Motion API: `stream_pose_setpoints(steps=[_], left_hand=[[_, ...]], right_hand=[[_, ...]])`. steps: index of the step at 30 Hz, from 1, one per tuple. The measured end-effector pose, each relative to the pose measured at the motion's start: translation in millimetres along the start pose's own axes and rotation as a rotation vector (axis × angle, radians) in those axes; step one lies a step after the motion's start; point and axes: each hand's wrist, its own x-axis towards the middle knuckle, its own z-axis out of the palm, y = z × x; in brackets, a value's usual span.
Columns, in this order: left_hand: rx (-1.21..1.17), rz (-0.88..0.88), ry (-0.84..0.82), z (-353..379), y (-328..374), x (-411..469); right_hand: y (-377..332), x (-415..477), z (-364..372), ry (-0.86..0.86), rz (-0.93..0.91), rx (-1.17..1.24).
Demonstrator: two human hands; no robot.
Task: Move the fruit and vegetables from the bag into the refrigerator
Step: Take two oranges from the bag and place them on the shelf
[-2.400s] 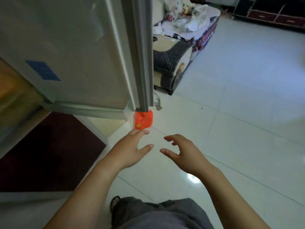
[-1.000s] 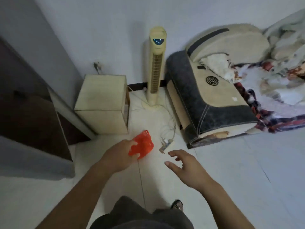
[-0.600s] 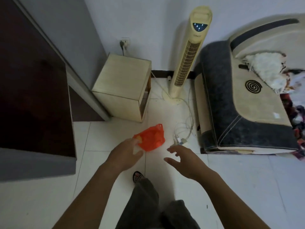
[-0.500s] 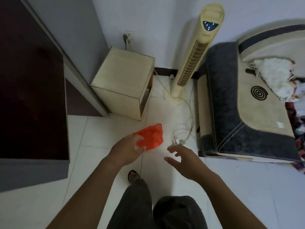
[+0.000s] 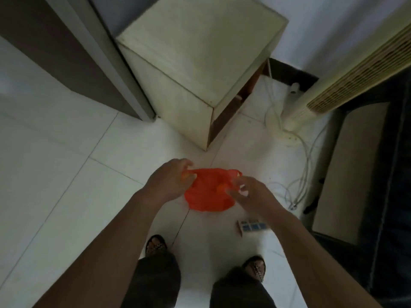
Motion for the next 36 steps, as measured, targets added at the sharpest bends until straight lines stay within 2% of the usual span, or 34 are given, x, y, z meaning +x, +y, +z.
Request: stream_pose_setpoints(steps=[4, 7, 11, 13, 17, 21, 25, 29, 36], left_hand=[[0.080, 0.082, 0.003, 68.1, -69.0, 107.1], [0.182, 0.173, -0.004, 113.8, -119.5, 171.6], [0.166, 0.276, 0.007, 180.1, -192.4, 228.3], [0.170, 0.229, 0.009, 210.0, -224.1, 241.7], [0.216, 0.118, -0.145, 243.8, -257.2, 241.4], [0.130, 0.037, -0.191, 265.9, -256.4, 231.2], [0.045, 0.070, -0.204, 294.1, -258.9, 233.0], [0.090, 0.168, -0.271, 311.7, -266.4, 231.6], [0.131, 0.189, -0.208, 322.9, -251.2, 234.4]], right_hand=[[60.6, 134.7, 36.5, 0.063, -0.110, -0.049], [109.6, 211.7, 72.4, 0.059, -0.230, -0.195], [162.9, 280.7, 121.1, -0.017, -0.385, -0.371], [187.8, 298.0, 141.3, -0.053, -0.405, -0.407], [228.8, 297.8, 158.1, -0.154, -0.307, -0.495], [248.6, 272.4, 156.7, -0.179, -0.253, -0.486], [264.2, 264.3, 167.0, -0.204, -0.224, -0.428], [273.5, 261.5, 166.8, -0.211, -0.197, -0.470], [284.5, 255.7, 169.3, -0.229, -0.206, -0.508]])
